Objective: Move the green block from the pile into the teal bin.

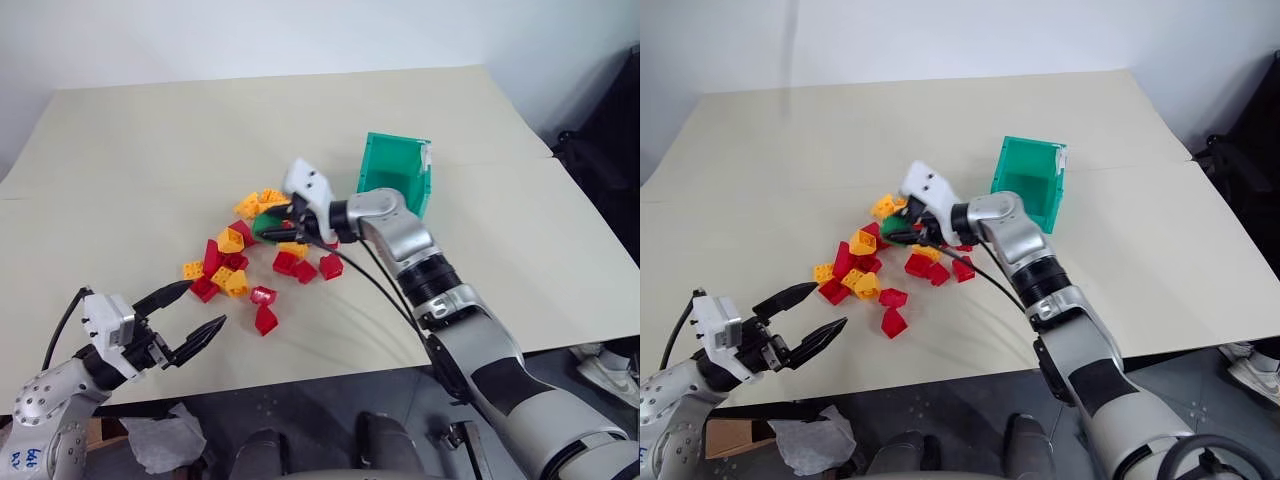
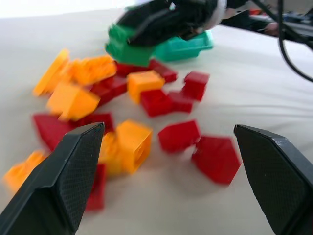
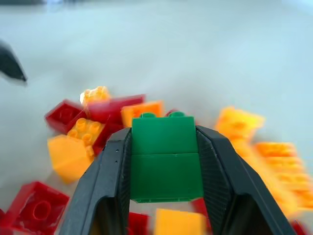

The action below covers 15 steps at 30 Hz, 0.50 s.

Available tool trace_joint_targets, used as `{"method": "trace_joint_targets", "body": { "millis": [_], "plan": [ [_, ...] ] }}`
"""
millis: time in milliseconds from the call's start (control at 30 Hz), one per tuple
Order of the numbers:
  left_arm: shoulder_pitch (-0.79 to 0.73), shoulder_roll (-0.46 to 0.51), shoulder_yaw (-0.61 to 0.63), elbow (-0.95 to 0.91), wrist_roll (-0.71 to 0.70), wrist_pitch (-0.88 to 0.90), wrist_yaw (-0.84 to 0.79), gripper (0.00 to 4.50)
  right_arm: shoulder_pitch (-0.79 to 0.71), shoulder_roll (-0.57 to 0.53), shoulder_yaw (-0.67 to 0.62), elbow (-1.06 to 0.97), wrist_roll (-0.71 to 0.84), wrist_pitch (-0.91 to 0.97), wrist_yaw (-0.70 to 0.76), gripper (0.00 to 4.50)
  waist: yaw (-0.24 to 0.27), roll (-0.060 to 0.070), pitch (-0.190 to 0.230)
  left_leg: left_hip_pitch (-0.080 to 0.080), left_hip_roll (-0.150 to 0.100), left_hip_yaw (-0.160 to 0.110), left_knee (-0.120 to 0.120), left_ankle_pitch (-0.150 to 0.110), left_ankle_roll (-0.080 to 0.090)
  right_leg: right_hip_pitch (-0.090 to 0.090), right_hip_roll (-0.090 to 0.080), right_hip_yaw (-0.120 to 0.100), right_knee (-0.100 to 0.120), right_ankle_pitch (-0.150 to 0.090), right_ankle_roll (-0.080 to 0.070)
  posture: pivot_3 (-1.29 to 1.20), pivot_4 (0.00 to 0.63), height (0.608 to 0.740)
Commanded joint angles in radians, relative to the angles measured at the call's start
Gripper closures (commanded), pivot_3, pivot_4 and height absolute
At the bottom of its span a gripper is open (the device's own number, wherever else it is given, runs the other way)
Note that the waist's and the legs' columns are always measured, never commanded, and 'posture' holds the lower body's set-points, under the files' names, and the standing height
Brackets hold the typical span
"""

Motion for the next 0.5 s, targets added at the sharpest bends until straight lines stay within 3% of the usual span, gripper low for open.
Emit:
{"method": "trace_joint_targets", "body": {
  "millis": [33, 133, 267, 500],
  "plan": [
    [-0.061, 0.002, -0.049, -0.068, -0.074, 0.100, 0.041, 0.00, 0.026, -0.064, -0.152, -0.100, 0.105, -0.040, -0.042, 3.02, 0.002, 0.000, 0.000, 0.000, 0.000, 0.000, 0.000, 0.000, 0.000, 0.000, 0.000, 0.000, 0.000, 0.000, 0.000, 0.00, 0.150, 0.740],
    [-0.163, -0.014, -0.124, -0.065, -0.051, 0.117, 0.048, 0.00, 0.003, -0.170, -0.275, -0.006, 0.094, -0.120, -0.191, 3.02, 0.007, 0.000, 0.000, 0.000, 0.000, 0.001, 0.000, 0.000, 0.000, 0.000, 0.000, 0.000, 0.000, 0.000, 0.000, 0.00, 0.150, 0.740],
    [-0.281, -0.048, -0.183, -0.021, -0.032, 0.125, 0.067, 0.00, -0.044, -0.263, -0.287, 0.166, 0.031, -0.186, -0.284, 3.02, 0.002, 0.000, 0.000, 0.001, 0.000, 0.002, 0.001, 0.000, 0.000, 0.000, 0.000, 0.001, 0.000, 0.000, 0.000, 0.00, 0.150, 0.740],
    [-0.401, -0.102, -0.240, 0.049, -0.001, 0.115, 0.081, 0.00, -0.114, -0.279, -0.250, 0.408, -0.033, -0.288, -0.303, 3.02, -0.031, 0.001, 0.000, 0.002, 0.000, 0.003, -0.002, 0.001, -0.001, 0.000, 0.000, 0.001, 0.000, 0.000, 0.000, 0.00, 0.150, 0.740]
  ]
}}
